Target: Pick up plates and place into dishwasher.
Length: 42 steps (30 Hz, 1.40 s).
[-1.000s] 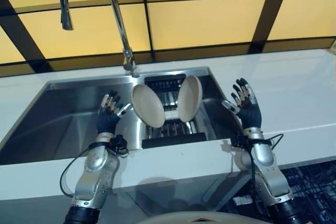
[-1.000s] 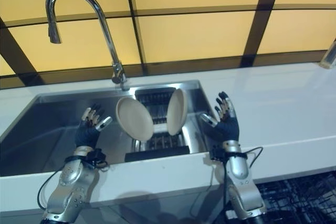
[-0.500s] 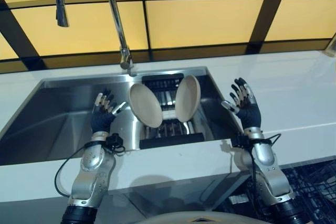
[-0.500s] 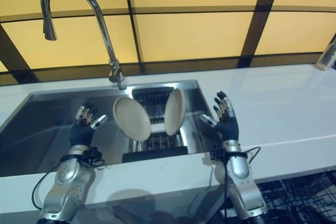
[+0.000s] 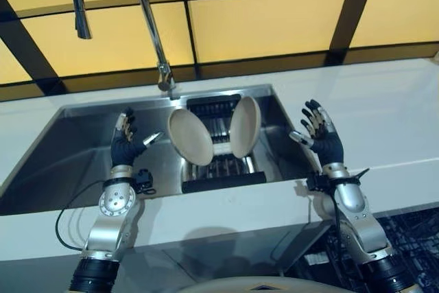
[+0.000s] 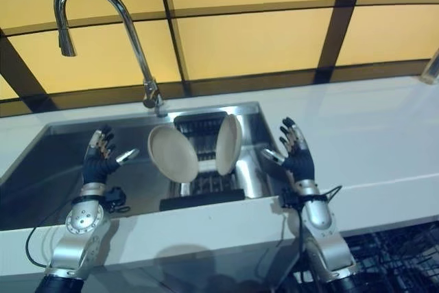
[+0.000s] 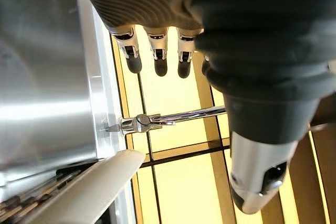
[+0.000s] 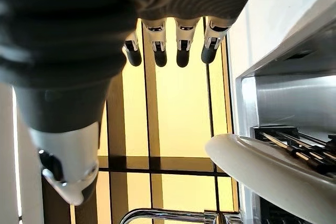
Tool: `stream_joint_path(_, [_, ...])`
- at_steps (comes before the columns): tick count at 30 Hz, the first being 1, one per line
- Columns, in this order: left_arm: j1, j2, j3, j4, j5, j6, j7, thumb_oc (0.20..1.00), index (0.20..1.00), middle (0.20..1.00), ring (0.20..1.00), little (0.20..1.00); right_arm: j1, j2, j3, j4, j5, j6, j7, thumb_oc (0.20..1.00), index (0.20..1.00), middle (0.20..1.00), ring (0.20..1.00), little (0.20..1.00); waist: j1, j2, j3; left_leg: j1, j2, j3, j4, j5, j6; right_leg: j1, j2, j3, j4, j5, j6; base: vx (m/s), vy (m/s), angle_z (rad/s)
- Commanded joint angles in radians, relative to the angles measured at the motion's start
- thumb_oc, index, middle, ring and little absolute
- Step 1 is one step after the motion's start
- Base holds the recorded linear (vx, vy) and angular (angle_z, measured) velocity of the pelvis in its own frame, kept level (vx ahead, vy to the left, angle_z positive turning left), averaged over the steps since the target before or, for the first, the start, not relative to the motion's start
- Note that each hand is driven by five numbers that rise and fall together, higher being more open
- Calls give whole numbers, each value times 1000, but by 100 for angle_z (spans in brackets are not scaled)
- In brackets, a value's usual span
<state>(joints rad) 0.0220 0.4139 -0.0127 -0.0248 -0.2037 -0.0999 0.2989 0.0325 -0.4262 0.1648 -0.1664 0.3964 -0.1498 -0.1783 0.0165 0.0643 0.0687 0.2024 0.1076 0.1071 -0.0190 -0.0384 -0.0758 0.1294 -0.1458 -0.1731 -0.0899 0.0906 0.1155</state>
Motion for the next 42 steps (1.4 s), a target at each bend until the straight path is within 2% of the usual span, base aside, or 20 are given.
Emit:
stream_joint_path(1, [-88, 103, 55, 39, 110, -90, 10, 1000, 1000, 1000, 1000, 1000, -101, -14, -31, -15, 29, -29, 4, 1000, 1000, 1000, 1000, 1000, 16, -60, 6, -151, -87, 1, 243, -71, 15, 13, 62, -47, 91, -162, -86, 2, 44, -4])
stream_joint_path(5, [-129, 142, 24, 120, 220, -81, 25, 1000, 1000, 1000, 1000, 1000, -141, -19, -2, 9, 25, -31, -16, 1000, 1000, 1000, 1000, 1000, 7, -40, 7, -114, -77, -12, 127, -52, 23, 8, 52, -32, 101, -172, -76, 13, 151, -7])
stream_joint_path(8, [-158, 212, 9, 186, 321, -89, 67, 1000, 1000, 1000, 1000, 1000, -126, -41, -13, -1, 47, -27, -1, 1000, 1000, 1000, 1000, 1000, -16, -24, -10, -87, -74, 7, 57, -33, 20, 0, 42, -33, 102, -173, -64, 9, 191, -12])
stream_joint_path(10, [-182, 286, -2, 247, 411, -114, 92, 1000, 1000, 1000, 1000, 1000, -114, -64, -29, 1, 69, -38, 23, 1000, 1000, 1000, 1000, 1000, -36, -11, -20, -69, -76, 30, 24, -30, 21, -3, 33, -33, 99, -169, -54, 21, 173, -6])
stream_joint_path(14, [-225, 396, -58, 311, 576, -140, 183, 1000, 1000, 1000, 1000, 1000, -108, -78, -28, 13, 79, -50, 27, 1000, 1000, 1000, 1000, 1000, -55, 5, -32, -50, -90, 53, -14, -29, 32, -7, 25, -25, 92, -158, -36, 39, 158, -6])
stream_joint_path(26, [-304, 637, -229, 376, 881, -137, 301, 1000, 1000, 1000, 1000, 1000, -100, -149, -36, 29, 133, -42, 36, 1000, 1000, 1000, 1000, 1000, -83, 16, -25, -51, -108, 100, -9, -53, 59, -28, 7, -5, 68, -123, -4, 30, 83, -3])
stream_joint_path(34, [-353, 687, -352, 377, 1045, -162, 312, 1000, 1000, 1000, 1000, 1000, -86, -171, -25, 41, 152, -48, 19, 1000, 1000, 1000, 1000, 1000, -97, 19, -18, -55, -116, 113, -9, -61, 71, -42, -1, 4, 65, -111, 10, 49, 33, -4])
stream_joint_path(39, [-349, 710, -391, 344, 1173, -218, 284, 1000, 1000, 1000, 1000, 1000, -75, -181, -25, 42, 167, -50, 17, 1000, 1000, 1000, 1000, 1000, -105, 20, -11, -58, -122, 117, -7, -67, 78, -48, -4, 14, 56, -103, 16, 47, 22, -10])
stream_joint_path(42, [-353, 733, -411, 321, 1181, -237, 267, 1000, 1000, 1000, 1000, 1000, -72, -186, -17, 46, 171, -57, 7, 1000, 1000, 1000, 1000, 1000, -106, 23, -5, -57, -126, 120, -7, -70, 83, -51, -7, 16, 54, -98, 22, 50, 15, -2])
